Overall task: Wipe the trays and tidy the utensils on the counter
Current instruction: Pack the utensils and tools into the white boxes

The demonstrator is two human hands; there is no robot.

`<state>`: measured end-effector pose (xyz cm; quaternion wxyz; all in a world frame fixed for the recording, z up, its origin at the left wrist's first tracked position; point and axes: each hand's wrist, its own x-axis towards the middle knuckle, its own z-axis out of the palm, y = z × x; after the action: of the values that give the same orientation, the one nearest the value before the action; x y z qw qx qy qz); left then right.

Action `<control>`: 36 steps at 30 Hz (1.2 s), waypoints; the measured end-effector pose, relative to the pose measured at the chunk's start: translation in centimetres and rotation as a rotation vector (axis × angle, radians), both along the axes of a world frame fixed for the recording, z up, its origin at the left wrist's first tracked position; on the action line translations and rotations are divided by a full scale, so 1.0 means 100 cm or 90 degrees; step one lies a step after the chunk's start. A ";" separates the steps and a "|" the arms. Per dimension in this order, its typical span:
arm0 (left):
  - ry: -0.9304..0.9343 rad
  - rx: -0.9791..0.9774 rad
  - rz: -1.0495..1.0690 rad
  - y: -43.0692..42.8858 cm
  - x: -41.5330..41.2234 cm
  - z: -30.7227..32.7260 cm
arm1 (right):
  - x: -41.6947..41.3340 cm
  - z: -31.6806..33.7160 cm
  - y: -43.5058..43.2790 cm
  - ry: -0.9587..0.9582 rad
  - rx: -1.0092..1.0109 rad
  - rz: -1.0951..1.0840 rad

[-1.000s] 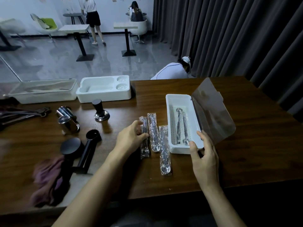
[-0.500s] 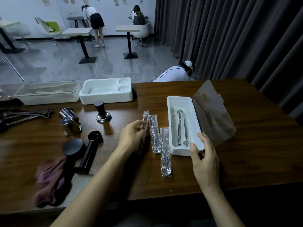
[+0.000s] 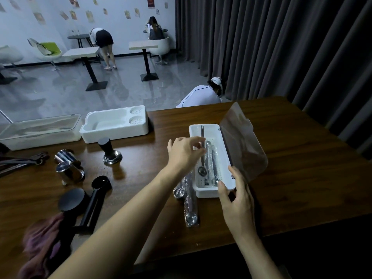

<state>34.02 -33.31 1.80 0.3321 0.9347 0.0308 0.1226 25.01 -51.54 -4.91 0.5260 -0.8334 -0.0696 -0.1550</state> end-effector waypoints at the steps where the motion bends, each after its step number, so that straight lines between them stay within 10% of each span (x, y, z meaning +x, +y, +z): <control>1: 0.013 0.024 0.001 -0.003 0.000 -0.003 | 0.000 0.000 0.000 0.001 0.001 0.000; 13: 0.065 0.195 -0.027 -0.009 0.007 -0.010 | 0.000 0.002 -0.001 -0.013 -0.024 0.002; 19: -0.115 -0.127 0.106 0.022 -0.021 -0.031 | 0.001 -0.001 0.000 -0.020 -0.036 -0.017; 36: 0.140 -0.007 -0.014 0.081 -0.045 -0.047 | -0.007 0.008 0.007 0.025 -0.059 -0.047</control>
<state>29.55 -25.22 -2.91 0.3332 0.9410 0.0573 0.0151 24.31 -50.83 -4.14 0.4822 -0.8616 -0.0355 -0.1545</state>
